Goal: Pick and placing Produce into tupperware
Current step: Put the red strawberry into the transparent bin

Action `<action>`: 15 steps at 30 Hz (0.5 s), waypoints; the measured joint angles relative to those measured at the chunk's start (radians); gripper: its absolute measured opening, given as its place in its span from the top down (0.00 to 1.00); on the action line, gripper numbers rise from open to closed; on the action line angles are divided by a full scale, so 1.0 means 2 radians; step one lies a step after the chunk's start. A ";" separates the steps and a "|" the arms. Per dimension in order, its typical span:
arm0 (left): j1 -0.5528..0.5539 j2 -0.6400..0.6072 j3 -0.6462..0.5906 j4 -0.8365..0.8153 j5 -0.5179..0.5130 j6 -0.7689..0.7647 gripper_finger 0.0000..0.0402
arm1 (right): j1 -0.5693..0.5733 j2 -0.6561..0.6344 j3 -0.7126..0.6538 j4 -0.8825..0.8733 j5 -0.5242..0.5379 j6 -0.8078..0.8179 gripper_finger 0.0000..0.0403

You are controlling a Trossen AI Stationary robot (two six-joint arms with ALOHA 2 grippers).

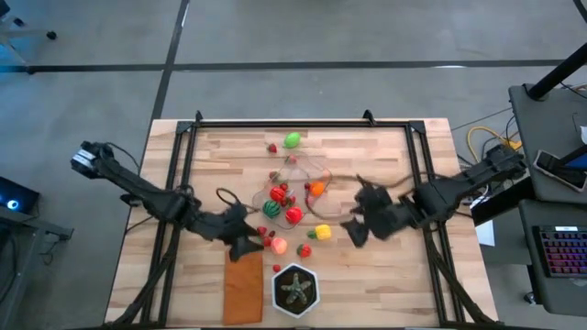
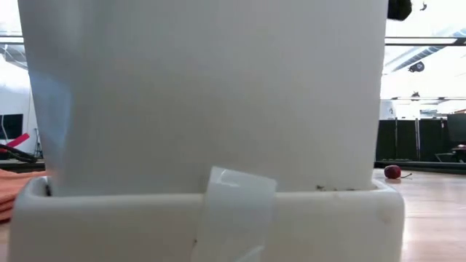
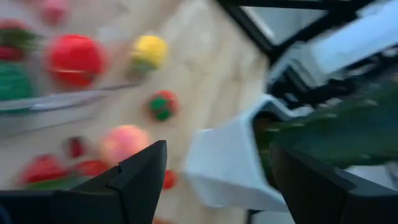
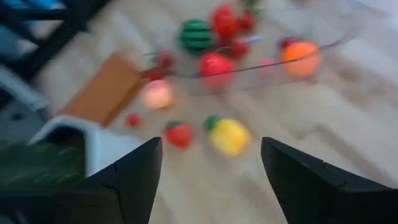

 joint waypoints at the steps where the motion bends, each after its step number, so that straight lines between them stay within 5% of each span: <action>1: -0.009 0.012 0.000 0.027 0.001 0.000 0.33 | 0.014 0.000 0.000 0.016 0.009 0.000 0.34; 7: -0.056 0.061 0.010 0.112 0.006 0.005 0.33 | 0.083 0.000 0.000 0.059 0.087 -0.031 0.34; 12: -0.058 0.026 0.021 -0.013 0.034 0.016 0.33 | 0.098 -0.002 0.000 0.056 0.063 -0.027 0.34; 15: -0.051 -0.028 0.029 -0.113 0.008 0.018 0.33 | 0.098 -0.002 0.000 0.064 0.061 -0.012 0.34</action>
